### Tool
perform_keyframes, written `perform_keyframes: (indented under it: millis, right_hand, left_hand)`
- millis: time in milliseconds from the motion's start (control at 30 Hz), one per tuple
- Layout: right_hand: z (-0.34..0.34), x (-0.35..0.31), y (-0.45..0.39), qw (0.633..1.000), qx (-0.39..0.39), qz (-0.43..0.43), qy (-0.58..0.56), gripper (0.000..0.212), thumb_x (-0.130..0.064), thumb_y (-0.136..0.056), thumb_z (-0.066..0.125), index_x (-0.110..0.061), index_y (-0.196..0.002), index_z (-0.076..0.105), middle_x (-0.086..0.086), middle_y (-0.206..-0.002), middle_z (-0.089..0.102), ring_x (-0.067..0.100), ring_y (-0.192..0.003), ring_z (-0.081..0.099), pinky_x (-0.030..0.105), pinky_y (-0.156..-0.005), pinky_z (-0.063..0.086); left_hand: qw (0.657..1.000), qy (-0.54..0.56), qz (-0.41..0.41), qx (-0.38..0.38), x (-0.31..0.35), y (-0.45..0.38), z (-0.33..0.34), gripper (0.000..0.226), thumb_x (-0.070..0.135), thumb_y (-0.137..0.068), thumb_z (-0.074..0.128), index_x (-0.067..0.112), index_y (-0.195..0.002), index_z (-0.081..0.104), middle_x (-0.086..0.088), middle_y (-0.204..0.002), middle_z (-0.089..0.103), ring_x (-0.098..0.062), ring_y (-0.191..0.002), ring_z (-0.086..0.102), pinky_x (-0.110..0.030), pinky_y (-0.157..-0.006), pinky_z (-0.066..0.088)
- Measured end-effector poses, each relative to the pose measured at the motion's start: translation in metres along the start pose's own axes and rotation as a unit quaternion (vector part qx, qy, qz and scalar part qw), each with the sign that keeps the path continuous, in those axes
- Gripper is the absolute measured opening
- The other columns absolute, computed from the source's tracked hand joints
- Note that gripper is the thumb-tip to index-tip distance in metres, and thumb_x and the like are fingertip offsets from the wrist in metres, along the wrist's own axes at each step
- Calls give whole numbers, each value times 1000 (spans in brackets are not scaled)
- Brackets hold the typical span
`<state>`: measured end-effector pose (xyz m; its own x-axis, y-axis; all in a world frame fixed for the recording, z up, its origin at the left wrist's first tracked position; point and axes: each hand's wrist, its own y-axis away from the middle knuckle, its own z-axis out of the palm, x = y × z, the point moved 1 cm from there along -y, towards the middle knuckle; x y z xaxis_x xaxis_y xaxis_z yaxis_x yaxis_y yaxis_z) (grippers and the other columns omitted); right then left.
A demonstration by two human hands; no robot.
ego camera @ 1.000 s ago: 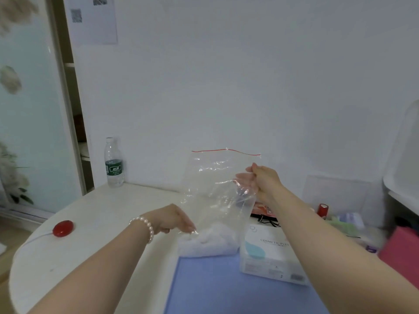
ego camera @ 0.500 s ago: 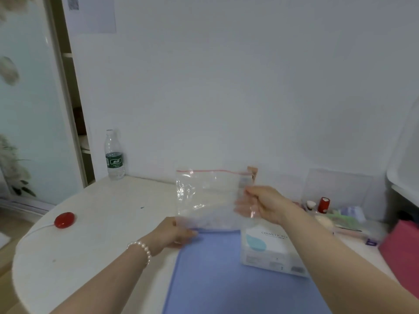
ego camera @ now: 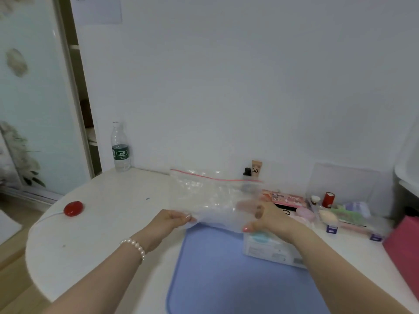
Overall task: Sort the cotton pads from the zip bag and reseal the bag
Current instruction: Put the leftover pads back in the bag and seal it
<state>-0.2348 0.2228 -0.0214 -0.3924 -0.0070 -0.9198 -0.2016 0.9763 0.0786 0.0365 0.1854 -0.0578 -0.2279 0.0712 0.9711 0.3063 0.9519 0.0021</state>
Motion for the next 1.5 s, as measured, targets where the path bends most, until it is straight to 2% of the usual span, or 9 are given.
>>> perform_keyframes:
  millis: [67, 200, 333, 467, 800, 900, 1000, 1167, 1500]
  right_hand:
    - [5, 2, -2, 998, 9, 9, 66, 29, -9, -77, 73, -14, -105, 69, -13, -90, 65, -13, -65, 55, 5, -55, 40]
    - [3, -1, -9, 998, 43, -4, -36, 26, -23, -93, 54, -13, -76, 70, -1, -96, 73, 8, -98, 64, 20, -89, 43]
    - [8, 2, -13, 986, 163, 31, -6, 37, -27, -97, 46, -11, -64, 54, 4, -47, 59, 15, -46, 58, 14, -44, 38]
    - [19, 2, -16, 961, 241, 33, 135, 29, -30, -92, 55, -12, -69, 55, 1, -58, 52, 12, -34, 48, 15, -34, 34]
    - [6, -9, -9, 983, 57, 90, 148, 32, -14, -64, 84, -14, -56, 53, -6, -54, 58, 7, -48, 47, 18, -47, 36]
    - [4, -18, -13, 990, 102, 90, -34, 51, -41, -60, 84, -8, -88, 56, 8, -87, 70, 16, -61, 60, 26, -55, 46]
    - [2, -25, -15, 967, 124, 70, -212, 60, -23, -67, 81, -3, -116, 52, 15, -92, 72, 24, -69, 69, 28, -58, 54]
    - [0, -31, -12, 964, 149, 20, -219, 22, 16, -70, 68, 10, -91, 61, 14, -64, 70, 22, -53, 68, 23, -45, 52]
    - [-10, -24, 3, 981, 100, 9, -167, 24, 0, -64, 75, 3, -86, 67, 16, -72, 72, 27, -58, 69, 31, -60, 56]
  left_hand:
    - [1000, -21, -3, -5, -3, 1, -1, 19, 14, -94, 53, 13, -92, 72, 25, -72, 67, 17, -53, 49, -2, -52, 33]
    - [1000, -21, -13, -13, -1, 3, -3, 25, 18, -96, 49, 14, -87, 72, 21, -70, 70, 15, -53, 50, -4, -51, 34]
    - [993, -70, -56, -74, 2, 6, -1, 31, 22, -97, 48, 16, -76, 70, 13, -63, 70, 5, -55, 52, -6, -51, 35]
    - [980, -131, -101, -109, -8, 5, -7, 23, 18, -92, 58, 15, -71, 65, 12, -56, 67, 5, -49, 53, -12, -49, 32]
    - [951, 275, -136, 48, 10, -9, -9, 30, -3, -79, 67, -2, -106, 57, -15, -80, 73, -20, -61, 70, -22, -49, 55]
    - [953, 281, -105, 47, 19, -9, 0, 32, -20, -79, 56, -2, -106, 56, -15, -76, 73, -21, -61, 70, -23, -54, 57]
    - [962, 263, -67, 28, 27, -5, 6, 34, -25, -78, 53, -2, -103, 58, -18, -80, 72, -24, -66, 70, -25, -57, 57]
    - [982, 179, -60, 11, 36, 3, 2, 30, -23, -74, 61, 0, -94, 60, -17, -78, 73, -26, -65, 71, -26, -55, 57]
    - [970, 229, -34, 72, 46, 3, -1, 7, 1, -85, 62, 2, -78, 65, -7, -67, 71, -13, -56, 67, -18, -50, 51]
